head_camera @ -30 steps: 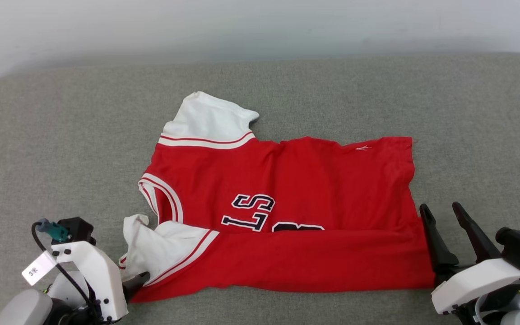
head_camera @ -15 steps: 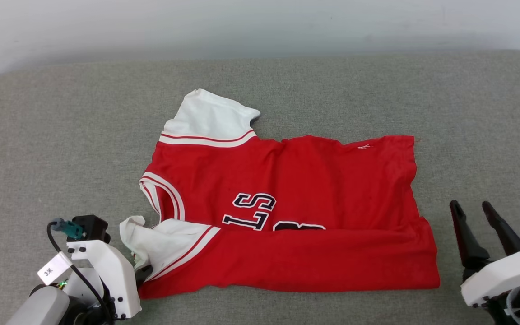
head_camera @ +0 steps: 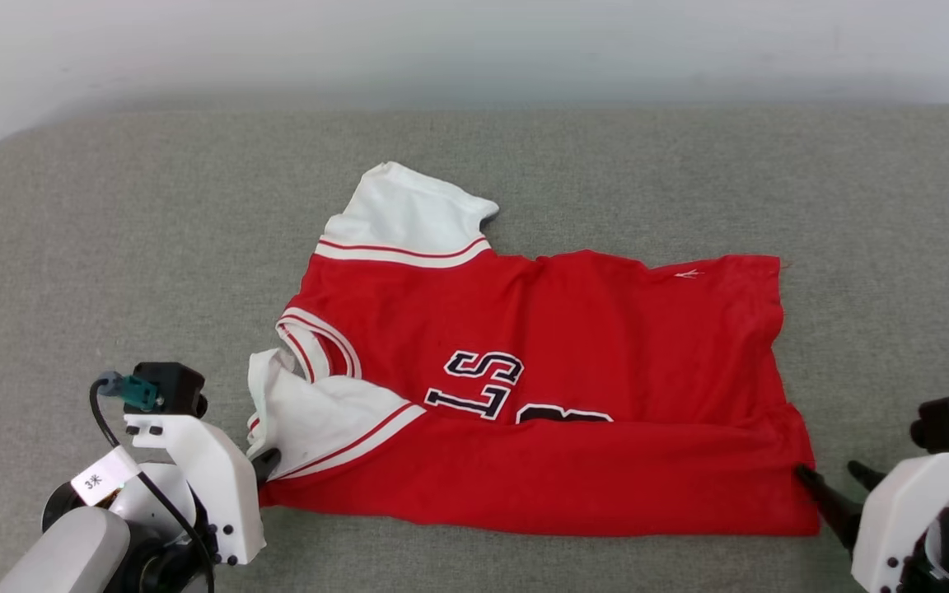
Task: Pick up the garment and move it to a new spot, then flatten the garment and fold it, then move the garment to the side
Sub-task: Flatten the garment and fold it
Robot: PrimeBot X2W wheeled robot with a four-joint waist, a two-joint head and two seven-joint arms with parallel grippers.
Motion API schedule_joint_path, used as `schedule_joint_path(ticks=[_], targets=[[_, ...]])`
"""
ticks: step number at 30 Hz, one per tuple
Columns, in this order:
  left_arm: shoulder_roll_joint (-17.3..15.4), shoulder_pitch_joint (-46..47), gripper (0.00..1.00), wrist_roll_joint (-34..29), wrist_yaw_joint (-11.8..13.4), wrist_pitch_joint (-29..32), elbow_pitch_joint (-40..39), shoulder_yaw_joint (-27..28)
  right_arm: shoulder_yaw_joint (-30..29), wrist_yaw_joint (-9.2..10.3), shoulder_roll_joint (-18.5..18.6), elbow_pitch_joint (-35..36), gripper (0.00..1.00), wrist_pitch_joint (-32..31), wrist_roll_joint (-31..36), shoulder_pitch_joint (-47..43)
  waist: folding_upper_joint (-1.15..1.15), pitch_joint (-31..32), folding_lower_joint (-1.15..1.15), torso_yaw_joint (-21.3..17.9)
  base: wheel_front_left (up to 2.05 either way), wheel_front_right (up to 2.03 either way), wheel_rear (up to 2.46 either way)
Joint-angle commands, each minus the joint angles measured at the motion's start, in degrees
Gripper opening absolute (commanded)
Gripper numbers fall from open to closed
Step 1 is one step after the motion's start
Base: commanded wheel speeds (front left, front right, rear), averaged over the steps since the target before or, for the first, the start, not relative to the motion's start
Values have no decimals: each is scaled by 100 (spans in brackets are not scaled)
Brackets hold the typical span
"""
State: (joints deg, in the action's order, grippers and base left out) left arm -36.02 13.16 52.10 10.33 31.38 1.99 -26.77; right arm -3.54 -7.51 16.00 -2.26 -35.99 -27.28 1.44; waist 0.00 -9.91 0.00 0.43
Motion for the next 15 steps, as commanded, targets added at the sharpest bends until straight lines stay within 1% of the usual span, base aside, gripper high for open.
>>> schedule_joint_path(ticks=[1, 5, 10, 11, 12, 13, 15], targets=[[-15, 59, 0, -36, 40, -3, -59, 12, 74, 5, -24, -4, 100, -78, -44, 101, 0, -96, 0, 57, 0, 0, 0], [40, 97, 0, -63, 72, -12, -181, -26, 373, 5, -106, -203, 100, -259, -102, 226, 0, -268, 0, 106, 0, 0, 0], [102, 118, 0, -71, 83, -80, -141, -34, 787, 4, -214, -775, 100, -470, -256, 239, 0, -395, 0, 124, 0, 0, 0], [108, 119, 0, -74, 82, -88, -133, -35, 847, 4, -238, -860, 40, -492, -300, 258, 0, -420, 0, 126, 0, 0, 0], [115, 122, 0, -75, 80, -95, -121, -34, 902, 3, -250, -924, 5, -503, -344, 279, 0, -434, 0, 126, 0, 0, 0], [124, 119, 0, -66, 92, -116, -110, -23, 933, 2, -249, -966, 0, -461, -367, 292, 0, -442, 0, 122, 0, 0, 0], [94, 100, 0, -83, 135, -157, -91, 25, 950, 2, -210, -981, 0, -370, -397, 389, 0, -448, 0, 105, 0, 0, 0]])
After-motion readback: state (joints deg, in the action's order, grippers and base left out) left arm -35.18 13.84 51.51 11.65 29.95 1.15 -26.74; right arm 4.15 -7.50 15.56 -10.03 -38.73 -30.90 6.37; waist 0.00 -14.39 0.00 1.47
